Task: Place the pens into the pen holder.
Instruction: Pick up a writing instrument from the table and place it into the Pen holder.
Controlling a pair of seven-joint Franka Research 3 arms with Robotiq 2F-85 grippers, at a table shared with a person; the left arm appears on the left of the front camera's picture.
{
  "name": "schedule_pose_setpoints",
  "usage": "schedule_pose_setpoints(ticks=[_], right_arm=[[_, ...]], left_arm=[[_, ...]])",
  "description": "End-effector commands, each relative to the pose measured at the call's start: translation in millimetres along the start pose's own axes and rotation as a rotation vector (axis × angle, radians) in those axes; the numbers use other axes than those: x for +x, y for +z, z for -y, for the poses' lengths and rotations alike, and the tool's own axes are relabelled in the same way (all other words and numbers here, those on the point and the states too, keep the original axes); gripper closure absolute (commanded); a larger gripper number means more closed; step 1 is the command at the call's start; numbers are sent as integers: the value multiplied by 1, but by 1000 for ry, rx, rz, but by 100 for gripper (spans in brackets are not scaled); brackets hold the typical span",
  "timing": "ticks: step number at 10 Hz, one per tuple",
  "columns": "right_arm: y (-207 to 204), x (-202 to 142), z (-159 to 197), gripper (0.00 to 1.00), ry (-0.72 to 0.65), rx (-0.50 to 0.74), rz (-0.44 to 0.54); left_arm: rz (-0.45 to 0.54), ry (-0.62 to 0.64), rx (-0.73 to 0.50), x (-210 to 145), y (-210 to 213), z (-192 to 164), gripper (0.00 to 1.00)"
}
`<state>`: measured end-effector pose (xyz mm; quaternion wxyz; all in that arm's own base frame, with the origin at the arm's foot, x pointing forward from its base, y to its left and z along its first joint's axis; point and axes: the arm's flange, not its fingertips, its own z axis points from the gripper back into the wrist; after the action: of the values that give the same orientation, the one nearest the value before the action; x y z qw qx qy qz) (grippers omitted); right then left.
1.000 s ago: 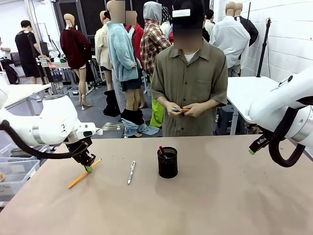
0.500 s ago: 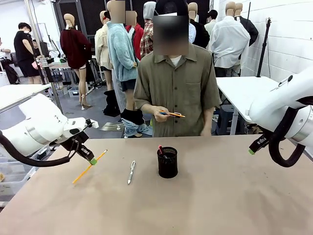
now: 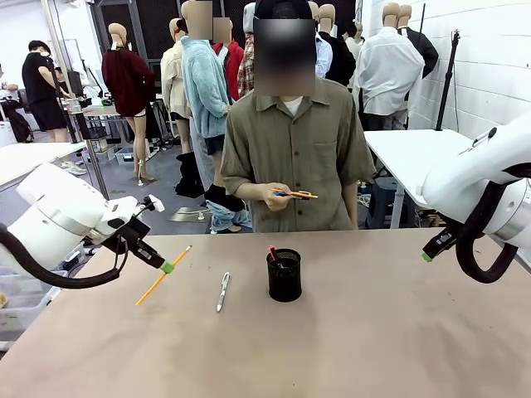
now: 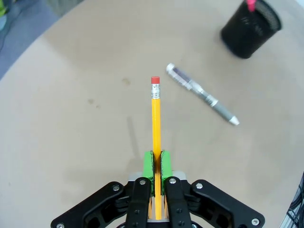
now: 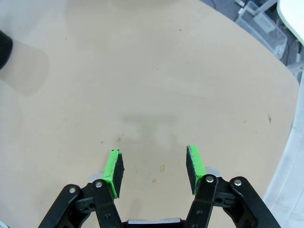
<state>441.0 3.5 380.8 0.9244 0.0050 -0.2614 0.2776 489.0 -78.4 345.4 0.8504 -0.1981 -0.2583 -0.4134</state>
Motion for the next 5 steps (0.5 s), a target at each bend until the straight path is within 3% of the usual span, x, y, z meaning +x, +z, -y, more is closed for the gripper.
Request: schedule_pose_setpoints(ticks=[1,5], right_arm=[[-1,-3,1,33,5,3,23],[-1,-3,1,33,5,3,23]], left_arm=[[108,-54,-71,-10,1,5,100],[281,-103,-139,-1,1,10,100]])
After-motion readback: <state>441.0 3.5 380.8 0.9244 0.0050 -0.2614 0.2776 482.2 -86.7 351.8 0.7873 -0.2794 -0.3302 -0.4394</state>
